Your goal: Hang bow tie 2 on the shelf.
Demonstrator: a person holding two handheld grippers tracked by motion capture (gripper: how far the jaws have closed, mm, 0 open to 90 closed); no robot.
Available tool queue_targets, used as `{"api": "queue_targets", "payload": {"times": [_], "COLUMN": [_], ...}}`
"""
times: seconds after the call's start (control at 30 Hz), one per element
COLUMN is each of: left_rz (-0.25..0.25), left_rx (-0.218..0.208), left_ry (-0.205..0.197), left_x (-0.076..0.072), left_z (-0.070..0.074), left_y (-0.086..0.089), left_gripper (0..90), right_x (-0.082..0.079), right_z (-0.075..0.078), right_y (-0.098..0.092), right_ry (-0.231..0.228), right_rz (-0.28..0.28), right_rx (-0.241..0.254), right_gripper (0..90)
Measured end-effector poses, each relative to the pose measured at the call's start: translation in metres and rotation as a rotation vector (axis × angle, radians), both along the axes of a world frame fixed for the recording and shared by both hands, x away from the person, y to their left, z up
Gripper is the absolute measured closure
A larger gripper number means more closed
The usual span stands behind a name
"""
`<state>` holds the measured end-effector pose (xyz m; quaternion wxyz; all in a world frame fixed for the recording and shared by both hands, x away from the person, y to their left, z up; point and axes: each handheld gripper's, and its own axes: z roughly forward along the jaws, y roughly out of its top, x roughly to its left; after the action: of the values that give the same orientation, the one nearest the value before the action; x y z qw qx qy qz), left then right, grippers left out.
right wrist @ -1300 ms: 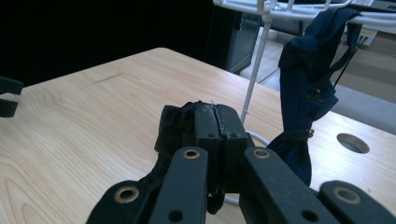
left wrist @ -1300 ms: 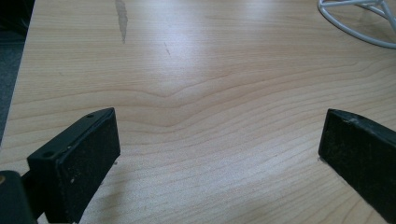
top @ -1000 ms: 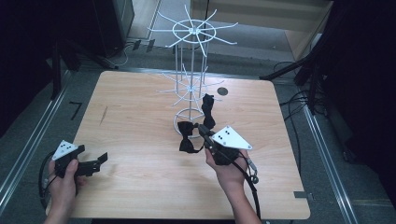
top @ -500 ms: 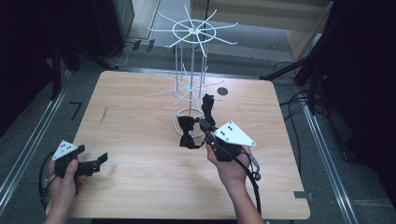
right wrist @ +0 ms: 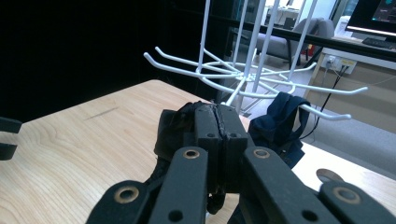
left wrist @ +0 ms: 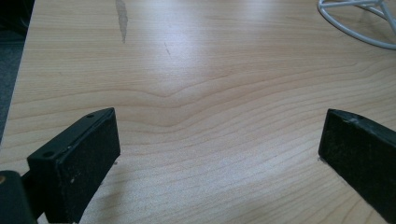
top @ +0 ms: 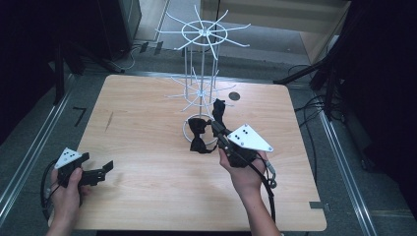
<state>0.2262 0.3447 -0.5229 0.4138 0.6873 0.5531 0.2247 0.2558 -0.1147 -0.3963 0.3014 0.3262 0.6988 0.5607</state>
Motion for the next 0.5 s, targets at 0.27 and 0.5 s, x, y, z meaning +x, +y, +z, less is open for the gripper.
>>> {"api": "queue_targets", "payload": {"times": [0.27, 0.5], "left_rz": [0.000, 0.001], "left_rx": [0.000, -0.002], "left_ry": [0.000, -0.001], "left_x": [0.000, 0.000], "left_z": [0.000, 0.000], "left_y": [0.000, 0.000], "left_gripper": [0.0, 0.0], "right_x": [0.001, 0.006], "right_z": [0.006, 0.012], "right_y": [-0.001, 0.001], "right_ry": [-0.015, -0.019], "right_rz": [0.004, 0.003], "right_rx": [0.003, 0.005], "right_gripper": [90.0, 90.0]}}
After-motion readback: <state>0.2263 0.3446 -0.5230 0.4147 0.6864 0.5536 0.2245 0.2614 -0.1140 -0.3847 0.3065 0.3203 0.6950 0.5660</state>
